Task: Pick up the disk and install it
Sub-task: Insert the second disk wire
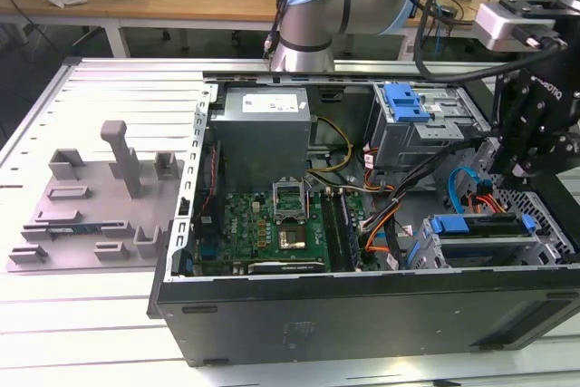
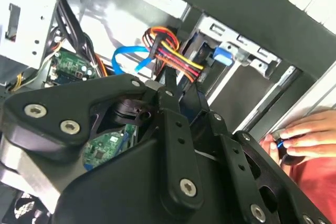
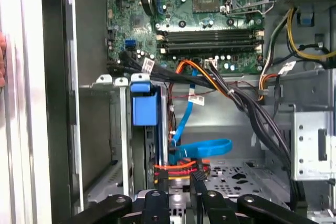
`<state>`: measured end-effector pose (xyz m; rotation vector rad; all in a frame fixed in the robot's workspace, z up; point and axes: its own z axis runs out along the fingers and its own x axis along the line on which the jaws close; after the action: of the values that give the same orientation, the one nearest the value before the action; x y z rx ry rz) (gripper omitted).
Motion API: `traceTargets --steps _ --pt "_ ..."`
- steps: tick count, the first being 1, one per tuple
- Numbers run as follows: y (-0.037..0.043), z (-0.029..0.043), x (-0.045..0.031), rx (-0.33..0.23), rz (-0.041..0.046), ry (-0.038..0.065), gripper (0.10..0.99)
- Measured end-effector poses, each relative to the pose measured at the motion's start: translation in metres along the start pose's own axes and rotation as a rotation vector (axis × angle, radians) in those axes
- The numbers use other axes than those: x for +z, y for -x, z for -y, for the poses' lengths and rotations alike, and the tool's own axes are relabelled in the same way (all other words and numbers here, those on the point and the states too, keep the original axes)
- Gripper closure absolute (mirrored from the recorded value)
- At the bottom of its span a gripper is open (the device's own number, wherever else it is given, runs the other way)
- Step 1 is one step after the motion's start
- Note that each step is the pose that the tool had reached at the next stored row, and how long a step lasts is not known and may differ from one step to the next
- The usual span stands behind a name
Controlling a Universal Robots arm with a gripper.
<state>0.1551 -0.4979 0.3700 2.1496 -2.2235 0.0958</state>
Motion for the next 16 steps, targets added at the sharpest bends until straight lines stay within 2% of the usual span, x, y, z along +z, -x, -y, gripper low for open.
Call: traceTargets --steps 6,11,14,16 --pt "-0.0005 -0.0153 0.0018 0.0 -0.0035 0.0 0.784" --pt "-0.0005 -0.0159 0.0051 0.0 -0.002 0.0 0.784" --pt "-0.0004 -0.0159 0.0056 0.0 0.0027 0.0 0.784" --pt "-0.0015 -0.0159 0.0056 0.0 0.0088 0.0 0.784"
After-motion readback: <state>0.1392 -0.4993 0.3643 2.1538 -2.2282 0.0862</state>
